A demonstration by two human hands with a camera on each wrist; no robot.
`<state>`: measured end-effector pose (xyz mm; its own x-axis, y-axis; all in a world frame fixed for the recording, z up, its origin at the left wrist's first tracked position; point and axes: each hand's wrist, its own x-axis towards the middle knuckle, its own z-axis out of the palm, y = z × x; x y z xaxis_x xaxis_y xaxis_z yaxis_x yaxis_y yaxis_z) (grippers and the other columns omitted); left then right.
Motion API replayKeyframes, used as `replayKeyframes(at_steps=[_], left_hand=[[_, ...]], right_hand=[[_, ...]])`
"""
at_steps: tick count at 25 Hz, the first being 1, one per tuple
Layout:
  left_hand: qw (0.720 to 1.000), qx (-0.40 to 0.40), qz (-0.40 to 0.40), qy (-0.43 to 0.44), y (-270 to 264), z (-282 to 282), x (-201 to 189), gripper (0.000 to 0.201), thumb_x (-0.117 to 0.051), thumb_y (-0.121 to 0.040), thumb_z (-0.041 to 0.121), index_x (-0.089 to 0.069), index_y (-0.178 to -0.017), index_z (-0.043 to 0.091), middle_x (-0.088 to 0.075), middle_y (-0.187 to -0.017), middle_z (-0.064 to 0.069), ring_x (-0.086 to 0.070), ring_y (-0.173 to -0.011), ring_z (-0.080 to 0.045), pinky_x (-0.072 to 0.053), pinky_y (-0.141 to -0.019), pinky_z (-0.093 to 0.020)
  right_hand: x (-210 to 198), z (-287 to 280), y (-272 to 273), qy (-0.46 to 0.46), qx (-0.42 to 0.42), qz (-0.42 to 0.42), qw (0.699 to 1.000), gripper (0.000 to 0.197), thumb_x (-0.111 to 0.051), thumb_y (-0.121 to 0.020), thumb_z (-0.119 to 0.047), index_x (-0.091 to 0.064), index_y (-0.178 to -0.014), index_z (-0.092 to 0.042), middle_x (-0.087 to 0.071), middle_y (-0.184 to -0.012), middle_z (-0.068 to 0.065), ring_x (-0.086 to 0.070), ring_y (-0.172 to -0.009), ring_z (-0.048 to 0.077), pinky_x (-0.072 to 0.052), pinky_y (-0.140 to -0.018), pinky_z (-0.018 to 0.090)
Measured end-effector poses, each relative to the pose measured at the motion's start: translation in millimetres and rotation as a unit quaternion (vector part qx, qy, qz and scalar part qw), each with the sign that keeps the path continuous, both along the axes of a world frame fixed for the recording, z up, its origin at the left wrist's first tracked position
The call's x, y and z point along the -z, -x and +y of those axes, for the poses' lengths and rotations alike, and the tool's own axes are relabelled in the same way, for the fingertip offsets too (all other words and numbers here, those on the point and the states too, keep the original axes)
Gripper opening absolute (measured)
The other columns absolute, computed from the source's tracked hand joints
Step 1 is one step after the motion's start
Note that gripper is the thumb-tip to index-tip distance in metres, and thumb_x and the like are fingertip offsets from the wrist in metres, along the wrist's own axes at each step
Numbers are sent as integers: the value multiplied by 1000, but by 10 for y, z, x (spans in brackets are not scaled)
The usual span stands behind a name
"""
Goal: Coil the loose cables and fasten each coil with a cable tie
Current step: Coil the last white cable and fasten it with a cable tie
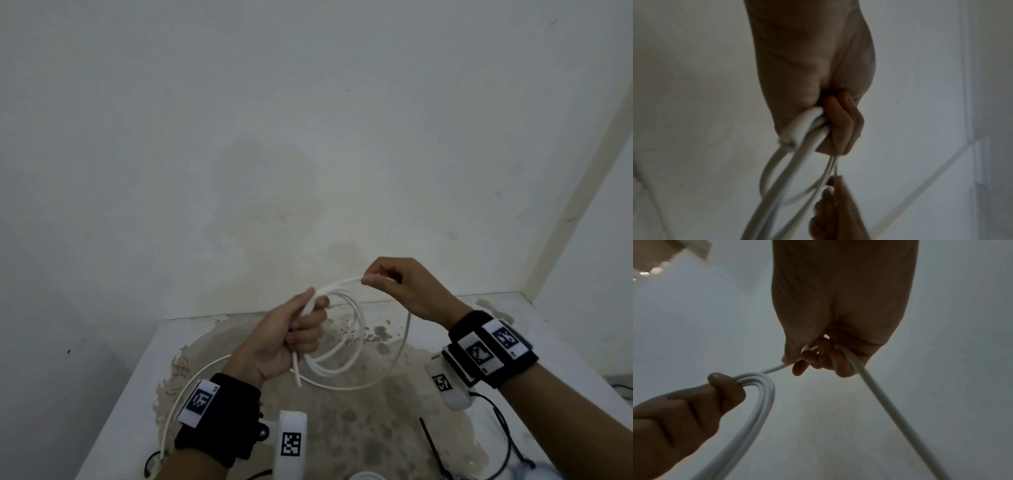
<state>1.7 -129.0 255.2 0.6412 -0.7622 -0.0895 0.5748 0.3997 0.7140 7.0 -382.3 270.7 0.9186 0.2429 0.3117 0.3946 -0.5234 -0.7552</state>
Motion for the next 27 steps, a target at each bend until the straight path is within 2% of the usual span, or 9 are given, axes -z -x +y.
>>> replayKeyframes(at_steps=[2, 6, 9, 11, 14, 16, 18, 23, 27], left_hand=[[997, -44, -1, 65, -54, 91, -10, 23, -65, -91, 31, -54, -88, 11, -22, -54, 7, -17, -37, -5, -24, -34, -17], [980, -123, 20, 156, -124, 246, -3, 29, -35, -104, 31, -51, -89, 12, -23, -56, 7, -18, -40, -6, -26, -36, -19], [972, -165, 42, 163, -110, 178, 30, 31, -32, -103, 31, -51, -86, 14, -19, -54, 8, -15, -38, -7, -23, -34, -18], [964, -185, 54, 182, -110, 84, 25, 34, -33, -102, 30, -54, -82, 13, -19, -53, 8, -13, -38, -7, -21, -32, -18], [956, -239, 57, 163, -140, 30, -4, 33, -33, -101, 28, -52, -78, 14, -25, -45, 7, -13, -36, -7, -21, -32, -18], [955, -267, 51, 116, -151, 36, -13, 26, -36, -97, 24, -50, -78, 14, -31, -44, 7, -26, -35, -5, -29, -36, -17], [955, -286, 48, 56, -153, 65, 1, 22, -34, -95, 19, -52, -83, 11, -36, -46, 5, -44, -43, -10, -43, -47, -20], [961, -267, 63, 45, -108, 113, 52, 37, -30, -91, 14, -62, -106, 2, -41, -57, 2, -40, -45, -11, -42, -52, -24], [949, -294, 71, 84, -112, 13, -8, 37, -30, -102, 26, -60, -92, 7, -28, -47, 8, -27, -36, -5, -32, -41, -19]], right_hand=[[196, -101, -1, -48, -3, 61, 997, 23, -56, -101, -35, -74, -93, -24, -37, -62, 7, -35, -58, 17, -34, -56, 28], [447, -244, -28, -92, 47, 128, 986, 21, -54, -103, -30, -73, -104, -22, -47, -70, -1, -45, -66, 14, -43, -68, 35], [378, 10, -44, -83, 56, 179, 979, 34, -44, -103, -47, -68, -118, -28, -68, -93, -3, -53, -73, 13, -43, -68, 25], [320, 334, -42, -158, -20, 257, 953, 47, -40, -101, -57, -64, -125, -24, -74, -108, 1, -45, -61, 10, -35, -58, 21], [264, 625, -33, -246, -71, 283, 924, 29, -47, -106, -29, -63, -111, -5, -73, -83, 4, -31, -49, 9, -25, -48, 21], [237, 659, -55, -294, -59, 298, 906, 22, -47, -105, -19, -59, -89, -8, -57, -71, 4, -30, -49, 10, -22, -47, 23], [240, 639, -102, -367, -33, 331, 869, 25, -44, -103, -20, -53, -81, -14, -53, -73, 3, -32, -51, 12, -22, -48, 25], [275, 669, -145, -487, -43, 344, 802, 24, -45, -102, -28, -51, -82, -17, -41, -62, -5, -29, -50, 10, -19, -46, 24], [303, 753, -186, -502, -23, 343, 794, 26, -43, -106, -30, -60, -98, -12, -47, -64, -3, -31, -50, 10, -24, -43, 21]])
